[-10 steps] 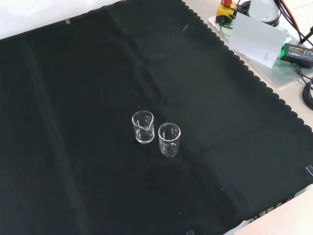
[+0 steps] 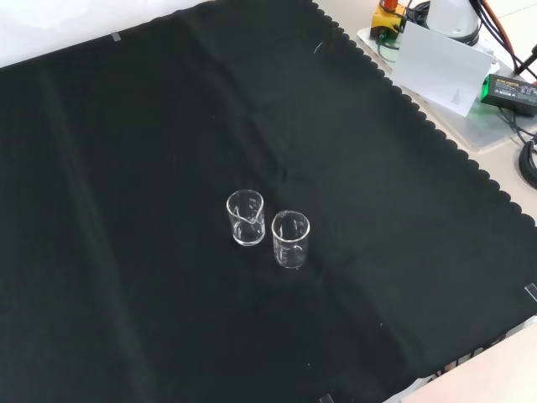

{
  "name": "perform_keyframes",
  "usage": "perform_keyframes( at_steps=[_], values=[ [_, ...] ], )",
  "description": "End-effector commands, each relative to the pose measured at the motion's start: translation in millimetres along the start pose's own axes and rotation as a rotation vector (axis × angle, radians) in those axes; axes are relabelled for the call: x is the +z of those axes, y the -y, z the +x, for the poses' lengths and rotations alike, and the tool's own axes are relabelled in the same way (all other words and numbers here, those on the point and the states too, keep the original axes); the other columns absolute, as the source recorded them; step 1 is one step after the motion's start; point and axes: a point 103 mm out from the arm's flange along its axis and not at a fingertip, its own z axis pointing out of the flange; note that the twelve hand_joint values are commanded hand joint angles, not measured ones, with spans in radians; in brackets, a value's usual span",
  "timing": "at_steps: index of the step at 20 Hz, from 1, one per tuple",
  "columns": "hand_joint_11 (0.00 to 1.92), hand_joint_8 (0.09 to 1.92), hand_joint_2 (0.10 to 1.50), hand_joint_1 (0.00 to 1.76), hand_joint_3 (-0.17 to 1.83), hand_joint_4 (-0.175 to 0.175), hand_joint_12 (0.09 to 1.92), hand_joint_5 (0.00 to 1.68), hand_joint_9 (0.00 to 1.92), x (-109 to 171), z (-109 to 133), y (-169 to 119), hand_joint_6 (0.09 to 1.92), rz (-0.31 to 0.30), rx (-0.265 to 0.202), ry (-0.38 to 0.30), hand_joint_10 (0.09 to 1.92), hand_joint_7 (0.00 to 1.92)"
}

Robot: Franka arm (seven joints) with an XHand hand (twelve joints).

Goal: Pick up the beaker on the right.

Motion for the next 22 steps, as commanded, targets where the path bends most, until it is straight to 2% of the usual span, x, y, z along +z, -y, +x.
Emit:
perform_keyframes(
  at_steps=[1,7,12,17,20,22],
  values=[
    [0.00,0.58,1.35,0.00,0.26,-0.040,1.10,0.22,0.16,8,13,-8,0.09,0.022,0.002,0.010,0.72,0.10],
    [0.00,0.58,1.33,0.01,0.24,-0.042,1.08,0.21,0.15,25,15,-19,0.09,0.042,0.008,0.024,0.73,0.10],
    [0.00,0.59,1.31,0.06,0.22,-0.044,1.07,0.21,0.15,42,12,-30,0.09,0.020,0.015,-0.020,0.73,0.10],
    [0.00,0.60,1.26,0.14,0.19,-0.048,1.07,0.21,0.15,74,-13,-56,0.09,0.007,0.006,-0.113,0.74,0.09],
    [0.00,0.61,1.23,0.20,0.18,-0.051,1.07,0.20,0.15,96,-32,-75,0.09,0.002,-0.026,-0.173,0.74,0.08],
    [0.00,0.61,1.21,0.23,0.17,-0.054,1.07,0.20,0.14,113,-46,-88,0.09,0.018,-0.051,-0.188,0.74,0.07]
  ],
)
